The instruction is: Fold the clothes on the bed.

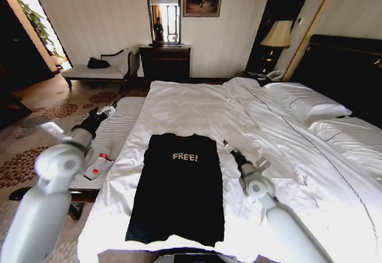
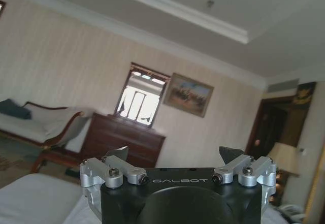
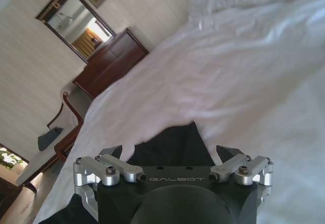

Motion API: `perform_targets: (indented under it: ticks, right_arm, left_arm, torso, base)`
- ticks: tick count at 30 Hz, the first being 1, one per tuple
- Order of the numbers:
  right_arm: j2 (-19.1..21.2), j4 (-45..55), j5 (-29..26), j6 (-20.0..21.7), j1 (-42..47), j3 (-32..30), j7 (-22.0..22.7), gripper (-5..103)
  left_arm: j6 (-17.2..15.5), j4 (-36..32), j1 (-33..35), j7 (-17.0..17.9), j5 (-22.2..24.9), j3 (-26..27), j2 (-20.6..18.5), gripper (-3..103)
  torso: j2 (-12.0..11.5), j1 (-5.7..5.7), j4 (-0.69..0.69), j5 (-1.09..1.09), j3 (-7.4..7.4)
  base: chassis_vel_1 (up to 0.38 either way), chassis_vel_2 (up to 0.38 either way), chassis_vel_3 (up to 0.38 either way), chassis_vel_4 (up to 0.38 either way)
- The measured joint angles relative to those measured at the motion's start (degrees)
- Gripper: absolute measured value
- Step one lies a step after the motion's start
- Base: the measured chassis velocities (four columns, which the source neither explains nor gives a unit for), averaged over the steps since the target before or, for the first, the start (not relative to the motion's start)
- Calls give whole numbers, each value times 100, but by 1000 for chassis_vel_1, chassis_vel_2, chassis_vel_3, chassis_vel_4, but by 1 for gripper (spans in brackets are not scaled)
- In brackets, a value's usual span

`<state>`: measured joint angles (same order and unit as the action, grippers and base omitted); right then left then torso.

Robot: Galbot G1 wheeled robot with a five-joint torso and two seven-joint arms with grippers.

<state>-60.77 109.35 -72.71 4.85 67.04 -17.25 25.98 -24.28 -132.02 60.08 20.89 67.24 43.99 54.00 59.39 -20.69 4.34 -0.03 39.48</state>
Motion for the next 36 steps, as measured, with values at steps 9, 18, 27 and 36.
perform_targets:
  ticks: [9,18,27,36]
  right_arm:
    - [-528,-684,-432,119,-372,228,163,100]
    - [-810,-928,-483,148,-513,277,257,100]
    - [-878,-935,-154,133,-488,199,411,100]
    - [-876,-682,-17,99,-174,74,571,100]
  left_arm:
    - [-78,-336,326,56,-222,-56,332,100]
    - [-106,-212,454,110,-383,73,366,100]
    - [-143,-80,314,156,-353,115,234,100]
    - [-151,-55,323,184,-356,161,247,100]
  torso:
    - [-3,-4,0,0,2]
    - [-2,-3,-1,-2,2]
    - [-2,-4,-1,0,2]
    - [-2,-3,0,0,2]
  base:
    - [0,0,0,0]
    - [0,0,0,0]
    - [0,0,0,0]
    - [0,0,0,0]
